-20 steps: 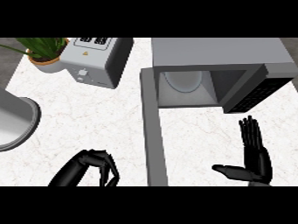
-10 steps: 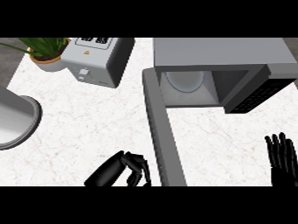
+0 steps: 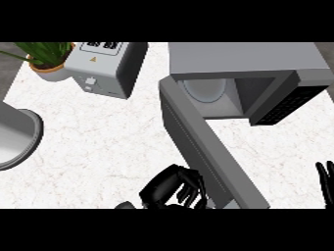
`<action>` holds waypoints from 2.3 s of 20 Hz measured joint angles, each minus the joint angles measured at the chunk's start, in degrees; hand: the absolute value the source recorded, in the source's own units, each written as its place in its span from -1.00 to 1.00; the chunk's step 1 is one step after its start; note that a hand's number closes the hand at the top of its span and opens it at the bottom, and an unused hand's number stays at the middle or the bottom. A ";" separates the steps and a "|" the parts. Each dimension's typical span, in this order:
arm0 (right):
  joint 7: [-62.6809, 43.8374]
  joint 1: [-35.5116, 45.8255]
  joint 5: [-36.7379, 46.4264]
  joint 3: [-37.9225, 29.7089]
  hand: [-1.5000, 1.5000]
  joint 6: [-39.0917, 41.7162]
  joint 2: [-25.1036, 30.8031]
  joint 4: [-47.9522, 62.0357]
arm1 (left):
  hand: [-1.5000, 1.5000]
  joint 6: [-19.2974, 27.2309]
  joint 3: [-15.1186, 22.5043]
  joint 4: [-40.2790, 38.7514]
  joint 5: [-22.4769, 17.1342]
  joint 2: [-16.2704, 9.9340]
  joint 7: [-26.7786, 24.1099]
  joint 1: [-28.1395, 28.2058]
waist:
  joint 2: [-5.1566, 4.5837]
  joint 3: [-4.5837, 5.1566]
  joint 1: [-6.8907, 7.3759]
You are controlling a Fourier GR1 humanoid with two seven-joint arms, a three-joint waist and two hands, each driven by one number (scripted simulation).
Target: Pick up the milk, place it into the microwave and close the microwave
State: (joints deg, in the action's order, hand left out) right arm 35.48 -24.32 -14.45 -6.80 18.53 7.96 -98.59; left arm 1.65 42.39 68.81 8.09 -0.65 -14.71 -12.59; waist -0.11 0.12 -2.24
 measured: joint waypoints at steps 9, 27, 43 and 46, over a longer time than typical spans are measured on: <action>-5.37 -1.65 -2.37 0.88 -1.00 2.26 2.62 -9.07 | 1.00 15.31 12.07 -7.46 -13.17 -0.02 2.57 -13.98 | -0.77 0.10 -3.71; -10.06 1.62 -9.03 -0.48 -1.00 5.23 6.86 -15.76 | -1.00 30.11 7.44 -10.08 -32.28 0.52 -7.10 -27.52 | -3.17 0.30 -12.64; -14.12 6.58 -16.54 -1.13 -1.00 8.34 11.24 -17.47 | -1.00 34.19 6.57 -16.88 -41.75 0.31 -12.04 -36.31 | -4.61 0.14 -17.23; -14.88 7.41 -17.90 -1.43 -1.00 8.61 12.05 -17.65 | -1.00 34.59 7.15 -17.36 -42.95 0.14 -13.35 -36.59 | -4.68 0.15 -17.78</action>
State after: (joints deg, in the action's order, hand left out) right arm 20.60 -16.91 -32.35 -8.23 27.15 20.01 -116.24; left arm 36.25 49.54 51.45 -34.87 -0.51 -28.05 -49.18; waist -4.79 0.27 -20.02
